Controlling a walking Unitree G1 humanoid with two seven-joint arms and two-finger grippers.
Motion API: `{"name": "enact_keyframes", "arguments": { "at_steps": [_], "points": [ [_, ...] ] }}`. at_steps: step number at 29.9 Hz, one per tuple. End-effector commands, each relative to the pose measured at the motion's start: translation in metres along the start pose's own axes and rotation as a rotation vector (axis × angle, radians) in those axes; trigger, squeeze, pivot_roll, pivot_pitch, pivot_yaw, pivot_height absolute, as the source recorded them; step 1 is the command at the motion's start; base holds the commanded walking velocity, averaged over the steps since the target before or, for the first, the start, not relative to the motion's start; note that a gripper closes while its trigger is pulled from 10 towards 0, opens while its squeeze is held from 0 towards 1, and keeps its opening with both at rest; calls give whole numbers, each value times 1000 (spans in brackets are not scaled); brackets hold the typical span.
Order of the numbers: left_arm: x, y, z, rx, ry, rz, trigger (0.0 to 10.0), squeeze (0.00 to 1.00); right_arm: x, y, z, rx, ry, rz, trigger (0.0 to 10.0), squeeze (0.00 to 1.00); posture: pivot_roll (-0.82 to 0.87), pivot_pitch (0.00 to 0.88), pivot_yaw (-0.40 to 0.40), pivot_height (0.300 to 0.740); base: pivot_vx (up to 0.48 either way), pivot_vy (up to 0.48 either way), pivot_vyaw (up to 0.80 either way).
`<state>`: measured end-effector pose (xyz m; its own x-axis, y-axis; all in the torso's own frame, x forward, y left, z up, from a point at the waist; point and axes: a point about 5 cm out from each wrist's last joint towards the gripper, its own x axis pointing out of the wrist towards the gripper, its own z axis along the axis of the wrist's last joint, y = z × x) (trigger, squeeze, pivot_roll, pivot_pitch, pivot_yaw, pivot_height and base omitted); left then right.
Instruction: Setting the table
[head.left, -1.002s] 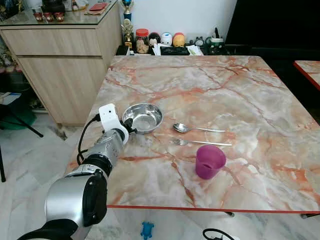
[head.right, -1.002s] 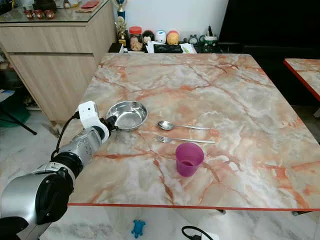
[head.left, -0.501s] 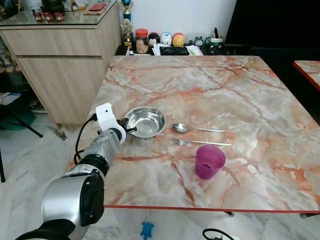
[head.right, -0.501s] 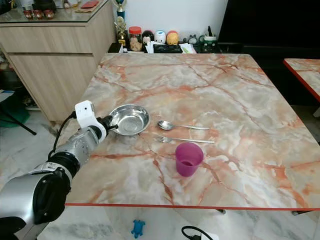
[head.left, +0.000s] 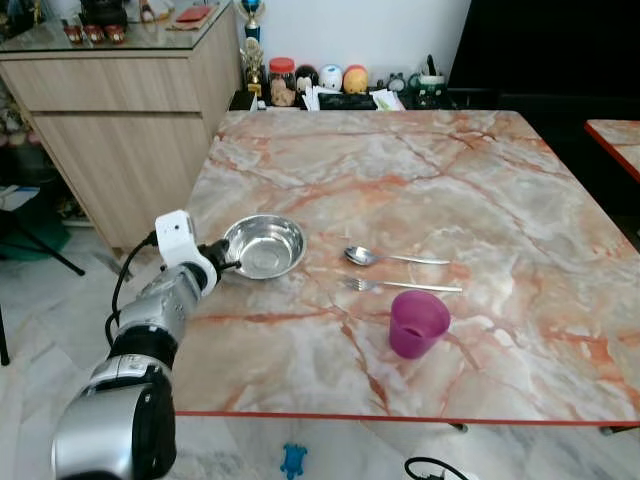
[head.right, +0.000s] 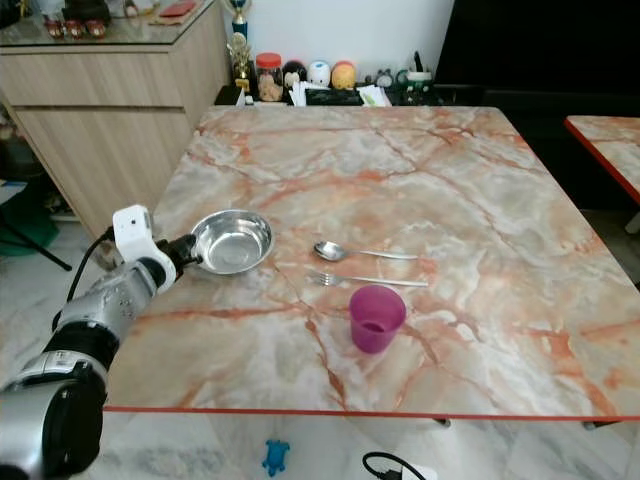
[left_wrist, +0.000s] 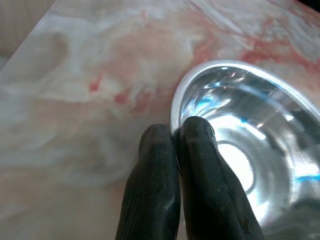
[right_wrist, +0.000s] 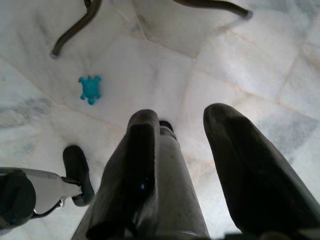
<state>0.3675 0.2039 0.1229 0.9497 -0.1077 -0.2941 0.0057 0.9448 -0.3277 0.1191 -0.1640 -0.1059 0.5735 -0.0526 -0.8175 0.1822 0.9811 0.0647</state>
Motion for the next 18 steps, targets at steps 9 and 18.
{"name": "enact_keyframes", "arguments": {
  "at_steps": [9,18],
  "points": [
    [-52,1,-12,33,105,-37,0,0,0,-3,1,-23,1,7,10000,0,151,0,-37,740,0,0,0],
    [-74,-20,23,79,-26,-119,0,0,1,-4,3,-30,1,13,10000,0,161,0,-42,740,0,0,0]
  ]
}}
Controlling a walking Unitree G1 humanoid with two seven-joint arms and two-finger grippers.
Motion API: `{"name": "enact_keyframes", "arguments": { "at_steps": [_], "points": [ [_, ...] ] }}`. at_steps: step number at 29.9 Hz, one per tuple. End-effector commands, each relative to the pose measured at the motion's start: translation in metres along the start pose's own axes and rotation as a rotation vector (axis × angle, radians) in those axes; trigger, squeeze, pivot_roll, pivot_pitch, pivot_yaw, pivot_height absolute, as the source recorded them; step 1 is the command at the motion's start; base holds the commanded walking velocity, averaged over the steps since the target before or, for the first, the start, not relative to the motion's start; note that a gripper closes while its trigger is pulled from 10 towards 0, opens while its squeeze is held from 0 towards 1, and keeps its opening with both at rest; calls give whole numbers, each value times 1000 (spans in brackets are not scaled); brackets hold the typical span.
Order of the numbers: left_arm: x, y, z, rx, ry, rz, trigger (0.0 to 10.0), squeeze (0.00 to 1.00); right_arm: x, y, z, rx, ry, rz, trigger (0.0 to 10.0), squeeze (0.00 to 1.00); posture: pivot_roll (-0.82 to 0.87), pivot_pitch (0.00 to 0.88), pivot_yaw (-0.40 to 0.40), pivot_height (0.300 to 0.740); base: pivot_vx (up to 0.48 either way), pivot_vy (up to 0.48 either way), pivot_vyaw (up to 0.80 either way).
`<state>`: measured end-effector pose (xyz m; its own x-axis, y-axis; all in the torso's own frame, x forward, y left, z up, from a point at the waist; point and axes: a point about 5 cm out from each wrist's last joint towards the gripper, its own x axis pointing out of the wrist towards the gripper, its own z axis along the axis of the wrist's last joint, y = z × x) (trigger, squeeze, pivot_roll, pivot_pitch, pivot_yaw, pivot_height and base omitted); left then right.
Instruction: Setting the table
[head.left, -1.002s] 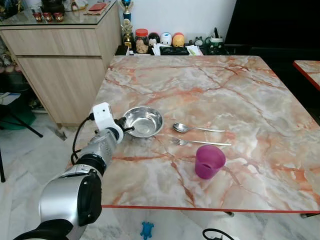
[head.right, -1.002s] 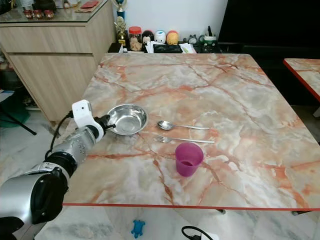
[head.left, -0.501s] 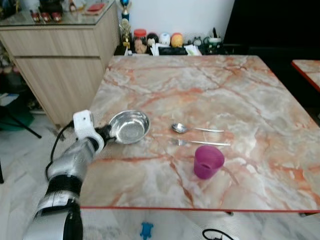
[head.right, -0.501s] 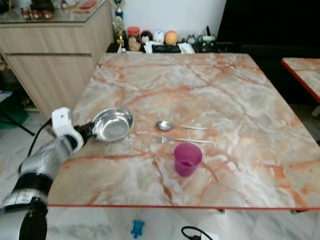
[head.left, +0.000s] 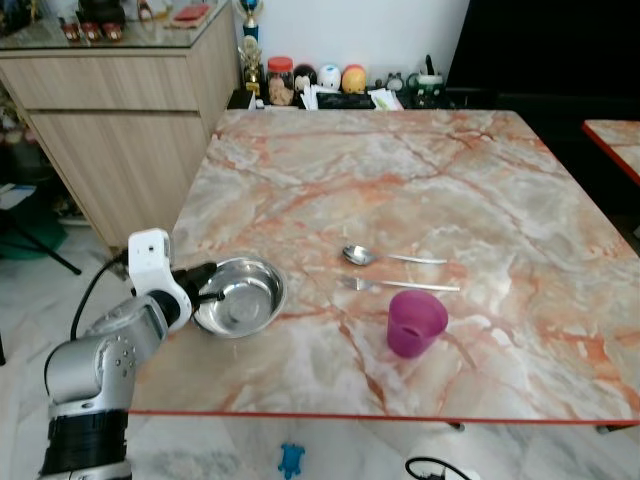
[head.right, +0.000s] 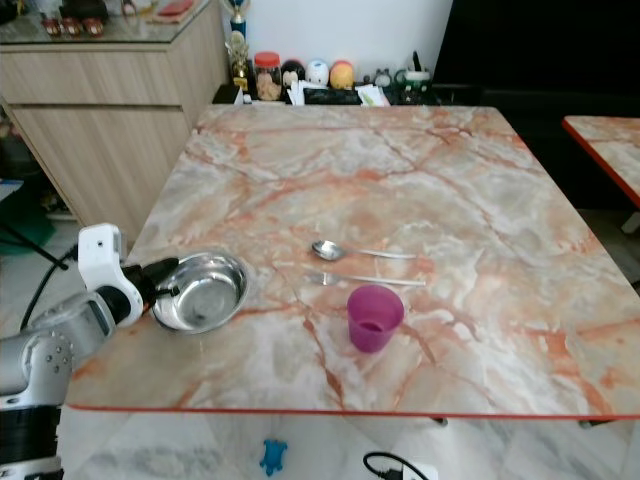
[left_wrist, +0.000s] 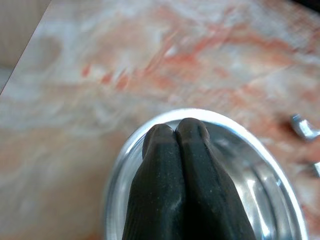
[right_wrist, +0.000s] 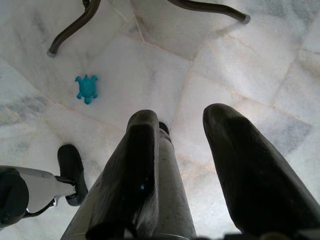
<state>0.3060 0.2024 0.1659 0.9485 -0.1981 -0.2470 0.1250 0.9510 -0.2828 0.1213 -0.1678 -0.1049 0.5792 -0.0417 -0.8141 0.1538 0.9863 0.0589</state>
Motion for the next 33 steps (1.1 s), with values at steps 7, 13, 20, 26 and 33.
{"name": "enact_keyframes", "arguments": {
  "at_steps": [7,13,20,26,33],
  "points": [
    [-6,-15,9,63,-51,-67,10000,0,0,0,0,-2,4,2,10000,0,156,0,-38,740,0,0,0],
    [-5,8,2,148,-98,107,10000,1000,0,1,0,-3,5,4,10000,0,157,0,-37,740,0,0,0],
    [-8,22,-15,165,-72,139,10000,1000,0,1,0,0,3,5,10000,0,157,0,-36,740,0,0,0],
    [-8,25,-24,161,-47,127,10000,1000,0,1,0,-2,5,5,10000,0,159,0,-36,740,0,0,0],
    [-2,22,-28,93,-52,113,10000,1000,0,1,0,1,5,4,10000,0,159,0,-35,740,0,0,0]
  ]
}}
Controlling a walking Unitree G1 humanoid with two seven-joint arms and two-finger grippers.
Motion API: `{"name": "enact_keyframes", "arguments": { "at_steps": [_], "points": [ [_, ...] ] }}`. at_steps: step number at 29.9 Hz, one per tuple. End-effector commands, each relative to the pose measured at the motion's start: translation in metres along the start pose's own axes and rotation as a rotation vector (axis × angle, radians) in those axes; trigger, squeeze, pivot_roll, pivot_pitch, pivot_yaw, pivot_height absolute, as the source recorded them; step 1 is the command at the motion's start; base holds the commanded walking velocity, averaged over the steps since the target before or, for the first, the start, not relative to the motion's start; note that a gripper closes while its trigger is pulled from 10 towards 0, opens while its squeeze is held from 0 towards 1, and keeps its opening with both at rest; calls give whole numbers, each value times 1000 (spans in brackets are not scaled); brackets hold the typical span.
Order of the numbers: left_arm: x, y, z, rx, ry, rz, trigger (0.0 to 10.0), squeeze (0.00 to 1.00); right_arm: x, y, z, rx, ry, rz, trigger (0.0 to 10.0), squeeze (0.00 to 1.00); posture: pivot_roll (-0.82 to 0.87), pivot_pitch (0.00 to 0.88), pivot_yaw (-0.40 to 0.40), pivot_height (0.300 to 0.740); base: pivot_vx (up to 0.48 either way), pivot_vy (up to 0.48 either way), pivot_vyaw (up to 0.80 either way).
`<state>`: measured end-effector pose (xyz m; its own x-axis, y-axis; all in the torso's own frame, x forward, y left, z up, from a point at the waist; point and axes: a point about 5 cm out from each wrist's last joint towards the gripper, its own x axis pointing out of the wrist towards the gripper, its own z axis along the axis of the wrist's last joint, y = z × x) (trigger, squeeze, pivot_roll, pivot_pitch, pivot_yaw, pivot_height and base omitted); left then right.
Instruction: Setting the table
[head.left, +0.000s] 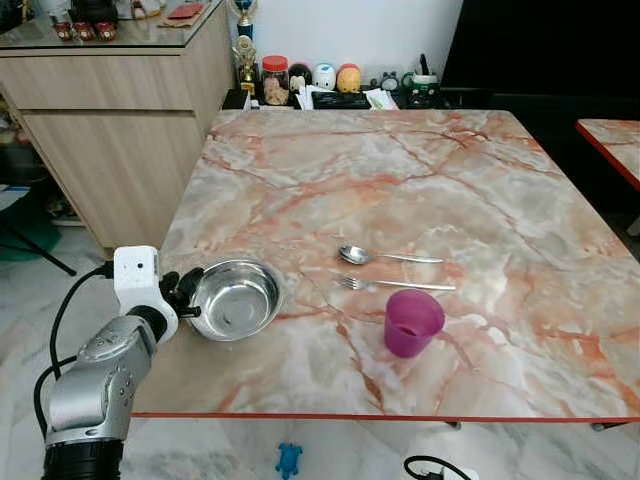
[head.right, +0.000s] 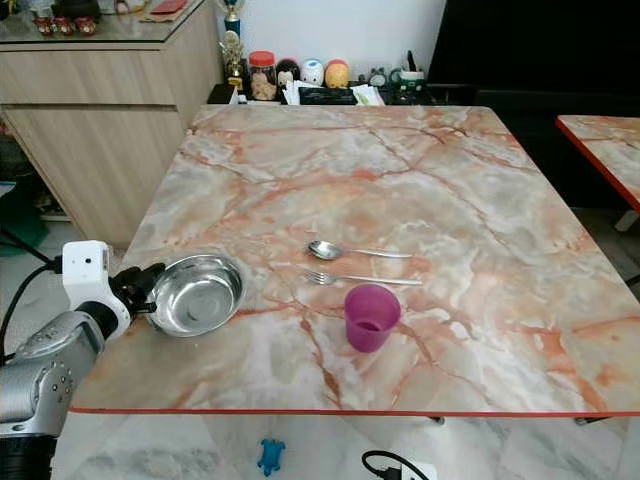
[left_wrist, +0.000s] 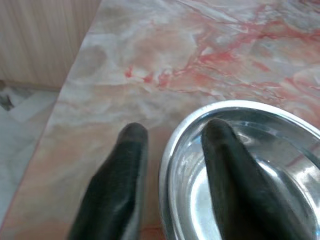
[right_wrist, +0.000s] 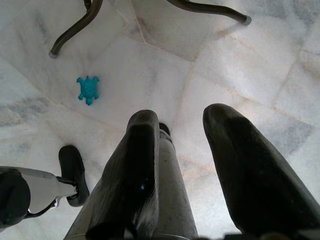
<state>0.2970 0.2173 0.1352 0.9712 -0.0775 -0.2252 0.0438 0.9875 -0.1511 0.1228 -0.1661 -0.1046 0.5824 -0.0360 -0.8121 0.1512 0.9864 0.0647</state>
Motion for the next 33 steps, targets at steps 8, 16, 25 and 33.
{"name": "enact_keyframes", "arguments": {
  "at_steps": [8,16,25,33],
  "points": [
    [7,10,-3,-24,-1,77,10000,0,-1,0,-3,4,9,-4,10000,0,153,0,-29,740,0,0,0],
    [6,17,-11,-21,23,100,10000,0,-1,1,-3,4,10,-4,10000,0,155,0,-28,740,0,0,0],
    [4,13,-24,-69,74,42,10000,200,-1,0,-3,5,10,-2,10000,0,154,2,-29,740,0,0,0],
    [-1,20,-17,-114,31,23,10000,1000,-1,0,-3,3,10,-1,10000,0,158,5,-32,740,0,0,0]
  ]
}}
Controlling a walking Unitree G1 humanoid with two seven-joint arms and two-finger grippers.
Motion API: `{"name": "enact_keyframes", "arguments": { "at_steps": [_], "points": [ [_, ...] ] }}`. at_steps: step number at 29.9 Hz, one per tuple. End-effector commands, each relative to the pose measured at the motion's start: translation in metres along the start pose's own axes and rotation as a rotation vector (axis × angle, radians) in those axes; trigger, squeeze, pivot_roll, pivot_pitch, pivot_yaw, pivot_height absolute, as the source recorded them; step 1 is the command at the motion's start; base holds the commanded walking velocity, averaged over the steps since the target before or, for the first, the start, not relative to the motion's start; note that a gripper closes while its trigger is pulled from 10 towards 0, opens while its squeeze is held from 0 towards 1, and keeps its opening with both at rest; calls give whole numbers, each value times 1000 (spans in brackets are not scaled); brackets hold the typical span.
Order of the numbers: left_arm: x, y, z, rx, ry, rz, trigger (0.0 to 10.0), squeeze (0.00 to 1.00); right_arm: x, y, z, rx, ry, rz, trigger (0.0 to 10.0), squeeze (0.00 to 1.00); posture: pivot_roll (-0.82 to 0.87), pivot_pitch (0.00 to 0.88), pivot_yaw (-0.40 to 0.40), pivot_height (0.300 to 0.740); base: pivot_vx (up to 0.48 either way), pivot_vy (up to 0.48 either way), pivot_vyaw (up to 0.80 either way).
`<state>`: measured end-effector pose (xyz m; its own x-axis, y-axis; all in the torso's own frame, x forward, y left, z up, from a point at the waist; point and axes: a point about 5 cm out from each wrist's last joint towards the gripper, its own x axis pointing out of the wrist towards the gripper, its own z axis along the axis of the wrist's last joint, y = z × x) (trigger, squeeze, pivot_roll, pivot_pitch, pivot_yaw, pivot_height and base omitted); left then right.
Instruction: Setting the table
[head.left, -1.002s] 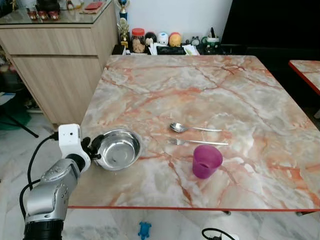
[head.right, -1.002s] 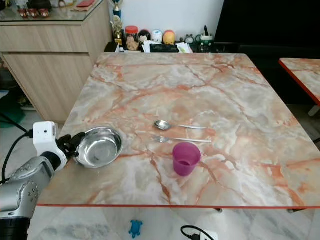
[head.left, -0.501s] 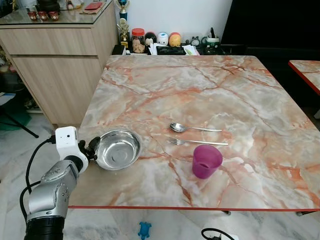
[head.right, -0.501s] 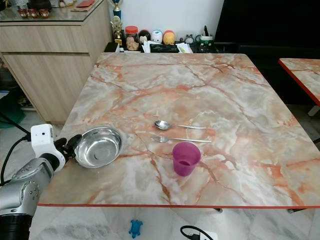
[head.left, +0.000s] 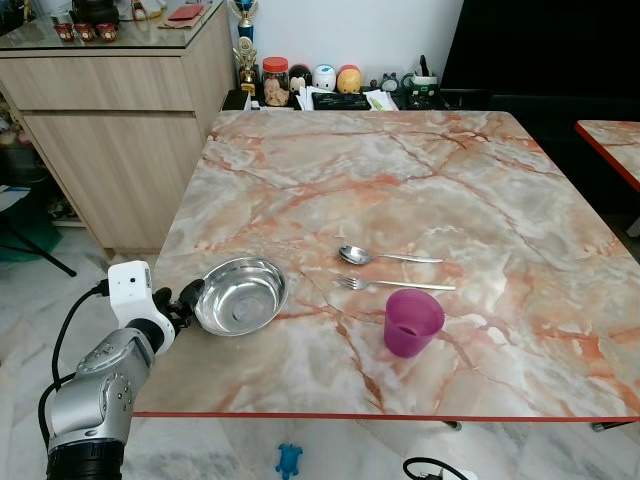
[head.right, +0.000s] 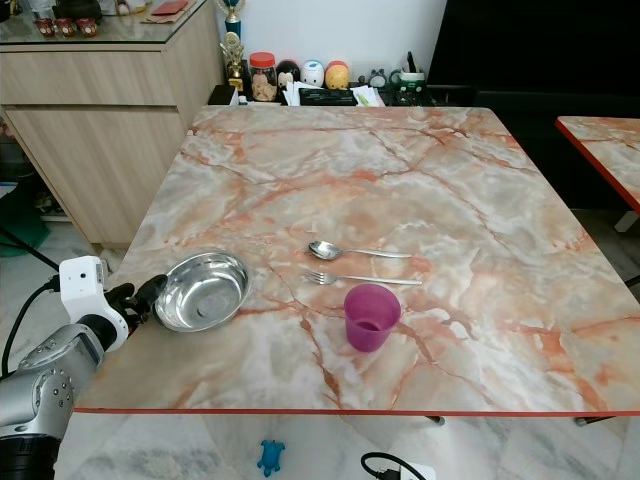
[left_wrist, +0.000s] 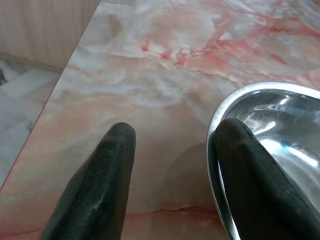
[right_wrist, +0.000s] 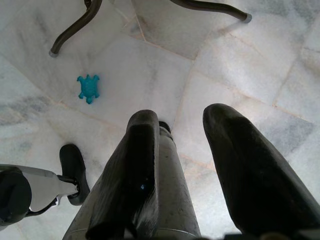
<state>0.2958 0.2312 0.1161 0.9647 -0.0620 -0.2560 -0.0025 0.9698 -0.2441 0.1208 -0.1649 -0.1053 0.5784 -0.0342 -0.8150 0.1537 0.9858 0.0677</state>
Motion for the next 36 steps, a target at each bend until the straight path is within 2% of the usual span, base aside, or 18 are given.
{"name": "enact_keyframes", "arguments": {
  "at_steps": [1,4,5,11,17,28,29,30,31,36],
  "points": [
    [-5,4,2,-20,0,-3,10000,1000,0,-1,-1,-2,5,-2,10000,0,159,5,-32,740,0,0,0],
    [-6,5,5,-33,1,-20,10000,1000,0,-1,0,-3,4,0,10000,0,159,8,-33,740,0,0,0],
    [-6,5,5,-36,0,-25,10000,0,0,-1,0,-4,4,0,10000,0,159,9,-33,740,0,0,0],
    [-6,3,3,-54,37,-76,10000,0,0,-1,0,-2,3,0,10000,0,157,18,-28,740,0,0,0],
    [-11,-11,-4,-4,92,-208,10000,0,0,-1,0,-2,5,0,10000,0,160,19,-27,740,0,0,0],
    [-11,-19,-10,15,139,-229,10000,0,0,0,0,0,5,2,10000,0,159,16,-27,740,0,0,0],
    [-11,-19,-11,21,144,-228,8941,0,0,0,0,-1,5,2,10000,0,159,16,-27,740,0,0,0],
    [-11,-19,-12,20,148,-221,3686,0,0,0,0,-1,5,2,10000,0,159,16,-27,740,0,0,0],
    [-11,-19,-12,18,150,-218,0,0,0,0,0,-1,5,2,10000,0,159,16,-27,740,0,0,0],
    [-11,-22,-13,12,150,-224,0,0,0,-1,0,-1,5,3,10000,0,159,16,-28,740,0,0,0]
  ]
}}
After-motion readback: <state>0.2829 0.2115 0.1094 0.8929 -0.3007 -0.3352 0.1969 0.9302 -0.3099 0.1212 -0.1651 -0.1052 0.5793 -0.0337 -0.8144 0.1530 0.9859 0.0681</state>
